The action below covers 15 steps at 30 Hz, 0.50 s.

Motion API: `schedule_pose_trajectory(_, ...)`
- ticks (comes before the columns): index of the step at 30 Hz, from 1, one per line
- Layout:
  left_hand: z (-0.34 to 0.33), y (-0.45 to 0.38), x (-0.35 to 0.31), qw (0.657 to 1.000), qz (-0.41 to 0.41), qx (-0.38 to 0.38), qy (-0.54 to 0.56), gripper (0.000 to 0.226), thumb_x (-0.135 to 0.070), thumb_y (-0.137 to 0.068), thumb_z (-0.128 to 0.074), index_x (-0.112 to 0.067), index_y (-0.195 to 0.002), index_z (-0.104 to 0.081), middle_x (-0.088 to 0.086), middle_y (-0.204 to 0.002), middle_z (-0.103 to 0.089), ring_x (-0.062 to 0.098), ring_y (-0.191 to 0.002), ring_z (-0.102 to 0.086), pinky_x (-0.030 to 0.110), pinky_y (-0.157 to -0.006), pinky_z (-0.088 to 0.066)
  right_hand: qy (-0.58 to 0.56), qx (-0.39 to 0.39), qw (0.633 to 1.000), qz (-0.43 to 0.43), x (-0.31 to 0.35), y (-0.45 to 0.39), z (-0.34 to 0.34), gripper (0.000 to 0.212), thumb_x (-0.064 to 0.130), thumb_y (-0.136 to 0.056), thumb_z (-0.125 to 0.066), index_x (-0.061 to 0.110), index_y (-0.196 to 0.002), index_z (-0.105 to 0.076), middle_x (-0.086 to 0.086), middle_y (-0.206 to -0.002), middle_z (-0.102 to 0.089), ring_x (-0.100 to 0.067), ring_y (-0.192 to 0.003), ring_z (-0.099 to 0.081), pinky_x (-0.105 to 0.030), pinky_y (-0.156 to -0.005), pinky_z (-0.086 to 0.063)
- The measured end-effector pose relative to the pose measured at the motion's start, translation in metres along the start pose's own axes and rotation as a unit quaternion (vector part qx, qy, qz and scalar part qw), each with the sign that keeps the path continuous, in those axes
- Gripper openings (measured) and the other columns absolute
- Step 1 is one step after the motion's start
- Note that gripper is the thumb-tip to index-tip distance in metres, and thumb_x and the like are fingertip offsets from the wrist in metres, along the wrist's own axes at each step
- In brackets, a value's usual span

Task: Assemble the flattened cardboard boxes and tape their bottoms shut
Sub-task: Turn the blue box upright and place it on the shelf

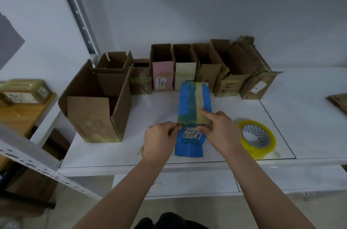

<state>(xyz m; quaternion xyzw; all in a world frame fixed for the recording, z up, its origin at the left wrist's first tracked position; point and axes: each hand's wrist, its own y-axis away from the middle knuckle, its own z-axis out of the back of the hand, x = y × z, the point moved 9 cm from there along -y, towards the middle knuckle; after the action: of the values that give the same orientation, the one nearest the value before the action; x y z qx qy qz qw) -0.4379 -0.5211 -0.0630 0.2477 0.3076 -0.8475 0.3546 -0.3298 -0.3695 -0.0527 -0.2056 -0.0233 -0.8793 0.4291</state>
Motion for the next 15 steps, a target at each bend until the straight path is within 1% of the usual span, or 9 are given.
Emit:
schedule_pose_trajectory(2, 0.000, 0.002, -0.001, 1.000, 0.004, 0.012, 0.022, 0.013, -0.023, -0.089, -0.069, -0.015, -0.082, -0.077, -0.002, -0.072, -0.073, 0.012, -0.059, -0.060, 0.022, -0.053, -0.044, 0.001, -0.002, 1.000, 0.000, -0.001, 0.000, 0.001, 0.064, 0.047, -0.089, -0.064, 0.040, -0.147, -0.037, -0.005, -0.112, -0.056, -0.024, -0.104, -0.059, -0.030, -0.079, -0.047)
schedule_pose_trajectory(4, -0.002, 0.004, -0.003, 0.996, -0.003, 0.047, 0.076, 0.011, -0.024, -0.087, -0.071, -0.019, -0.094, -0.078, -0.007, -0.083, -0.075, 0.006, -0.069, -0.067, 0.023, -0.062, -0.054, -0.003, -0.004, 1.000, -0.002, -0.004, 0.000, 0.001, 0.064, 0.047, -0.089, -0.064, 0.040, -0.147, -0.037, -0.005, -0.111, -0.057, -0.024, -0.104, -0.059, -0.030, -0.078, -0.046)
schedule_pose_trajectory(6, -0.005, 0.009, 0.000, 0.986, -0.017, 0.107, 0.127, 0.022, -0.026, -0.089, -0.069, -0.024, -0.110, -0.074, -0.016, -0.097, -0.072, -0.005, -0.085, -0.067, 0.013, -0.072, -0.053, -0.001, -0.003, 1.000, -0.002, -0.005, 0.000, 0.001, 0.064, 0.048, -0.089, -0.064, 0.041, -0.146, -0.037, -0.004, -0.111, -0.058, -0.024, -0.104, -0.059, -0.031, -0.078, -0.046)
schedule_pose_trajectory(7, -0.004, 0.009, 0.003, 0.985, -0.027, 0.119, 0.121, 0.024, -0.026, -0.091, -0.066, -0.025, -0.114, -0.072, -0.017, -0.102, -0.071, -0.008, -0.091, -0.064, 0.008, -0.076, -0.050, -0.002, -0.003, 1.000, 0.000, -0.005, -0.001, 0.002, 0.064, 0.048, -0.088, -0.064, 0.042, -0.146, -0.037, -0.004, -0.111, -0.058, -0.024, -0.104, -0.059, -0.031, -0.078, -0.046)
schedule_pose_trajectory(9, 0.005, 0.002, 0.016, 0.988, -0.027, 0.106, 0.108, 0.022, -0.018, -0.093, -0.064, -0.018, -0.113, -0.073, -0.009, -0.107, -0.072, -0.007, -0.098, -0.061, 0.001, -0.081, -0.043, -0.009, -0.001, 1.000, 0.000, -0.006, -0.001, 0.001, 0.063, 0.049, -0.088, -0.064, 0.043, -0.145, -0.039, -0.003, -0.110, -0.058, -0.024, -0.103, -0.059, -0.031, -0.077, -0.046)
schedule_pose_trajectory(11, 0.011, -0.007, 0.026, 0.988, -0.014, 0.096, 0.118, 0.020, -0.012, -0.090, -0.067, -0.012, -0.108, -0.074, -0.004, -0.105, -0.073, -0.008, -0.096, -0.061, 0.000, -0.082, -0.042, -0.010, 0.002, 1.000, 0.001, -0.006, -0.001, 0.000, 0.062, 0.049, -0.088, -0.064, 0.043, -0.145, -0.039, -0.003, -0.109, -0.057, -0.023, -0.103, -0.059, -0.031, -0.077, -0.046)
schedule_pose_trajectory(13, 0.009, -0.013, 0.022, 0.987, -0.014, 0.111, 0.116, 0.017, -0.014, -0.086, -0.072, -0.013, -0.102, -0.077, -0.010, -0.096, -0.072, -0.011, -0.088, -0.063, 0.003, -0.079, -0.045, -0.005, 0.007, 1.000, 0.000, -0.005, -0.001, -0.001, 0.062, 0.048, -0.089, -0.064, 0.043, -0.145, -0.038, -0.003, -0.109, -0.056, -0.023, -0.103, -0.059, -0.030, -0.077, -0.045)
schedule_pose_trajectory(15, 0.003, -0.017, 0.014, 0.986, -0.018, 0.117, 0.114, 0.012, -0.018, -0.080, -0.078, -0.015, -0.092, -0.078, -0.014, -0.084, -0.071, -0.007, -0.081, -0.065, 0.009, -0.075, -0.050, -0.001, 0.012, 1.000, -0.001, -0.004, -0.002, -0.001, 0.063, 0.048, -0.089, -0.064, 0.043, -0.146, -0.037, -0.002, -0.107, -0.054, -0.023, -0.102, -0.059, -0.030, -0.077, -0.045)
